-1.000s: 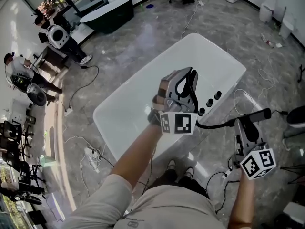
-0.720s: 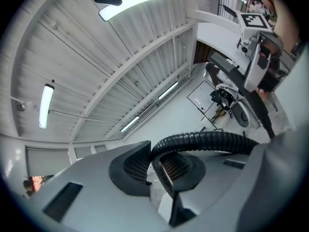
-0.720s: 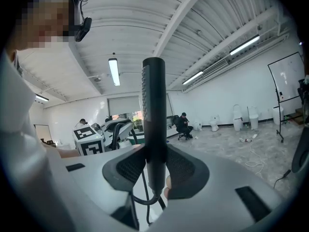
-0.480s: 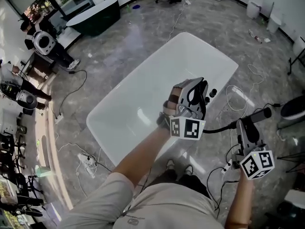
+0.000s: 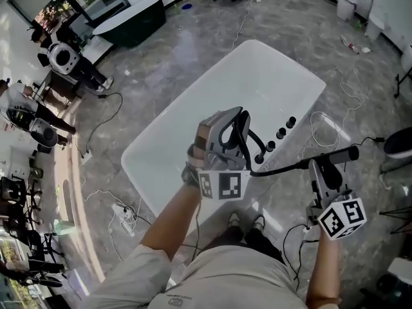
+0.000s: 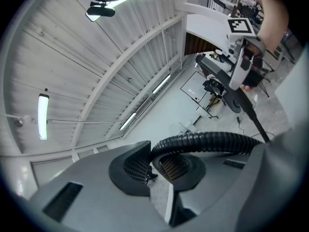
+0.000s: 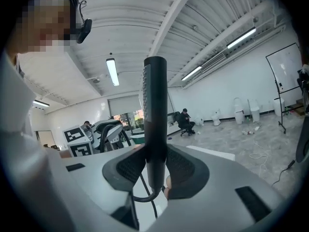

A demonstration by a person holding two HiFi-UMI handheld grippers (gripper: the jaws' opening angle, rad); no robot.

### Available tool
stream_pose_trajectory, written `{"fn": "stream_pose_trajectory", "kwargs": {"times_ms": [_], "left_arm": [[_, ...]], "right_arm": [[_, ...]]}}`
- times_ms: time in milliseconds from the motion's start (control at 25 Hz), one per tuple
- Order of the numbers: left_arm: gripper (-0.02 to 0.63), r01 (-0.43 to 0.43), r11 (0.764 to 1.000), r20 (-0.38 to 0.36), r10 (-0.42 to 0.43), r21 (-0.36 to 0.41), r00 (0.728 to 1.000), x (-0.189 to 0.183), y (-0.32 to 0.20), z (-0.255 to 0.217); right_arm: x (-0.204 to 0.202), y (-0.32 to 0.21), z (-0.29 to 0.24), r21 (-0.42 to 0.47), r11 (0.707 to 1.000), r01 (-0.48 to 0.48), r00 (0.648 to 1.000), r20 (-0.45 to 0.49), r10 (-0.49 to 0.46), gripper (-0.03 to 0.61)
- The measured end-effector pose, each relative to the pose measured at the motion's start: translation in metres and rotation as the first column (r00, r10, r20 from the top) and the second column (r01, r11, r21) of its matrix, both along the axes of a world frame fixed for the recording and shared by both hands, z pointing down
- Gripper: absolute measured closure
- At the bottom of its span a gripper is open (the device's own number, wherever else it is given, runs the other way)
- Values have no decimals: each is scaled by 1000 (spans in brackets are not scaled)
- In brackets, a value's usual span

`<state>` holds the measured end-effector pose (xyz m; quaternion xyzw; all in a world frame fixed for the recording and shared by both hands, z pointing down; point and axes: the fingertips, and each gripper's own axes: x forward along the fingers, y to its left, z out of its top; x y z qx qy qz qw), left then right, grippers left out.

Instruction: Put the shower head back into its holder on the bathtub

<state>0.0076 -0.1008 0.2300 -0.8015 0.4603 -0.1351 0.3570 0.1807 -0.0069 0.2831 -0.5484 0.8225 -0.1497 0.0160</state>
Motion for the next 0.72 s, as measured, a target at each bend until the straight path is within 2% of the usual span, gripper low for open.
{"fn": "stream_pose_trajectory", "kwargs": {"times_ms": [120, 280, 560, 720], "left_arm": [[554, 45, 999, 22, -46, 25, 999, -14, 3, -14], [554, 67, 997, 9, -67, -37, 998, -19, 4, 9], [554, 42, 994, 82, -34, -104, 996, 8, 4, 63], [554, 48, 992, 104, -36, -115, 994, 7, -4, 70]], "right_arm": [[-12, -8, -3, 10, 998, 55, 998, 8, -55, 440], [-23, -17, 4, 8, 994, 105, 994, -14, -105, 440], [-9, -12, 14, -24, 997, 78, 996, -35, -79, 440], [-8, -14, 17, -29, 997, 75, 997, -32, -76, 440]]}}
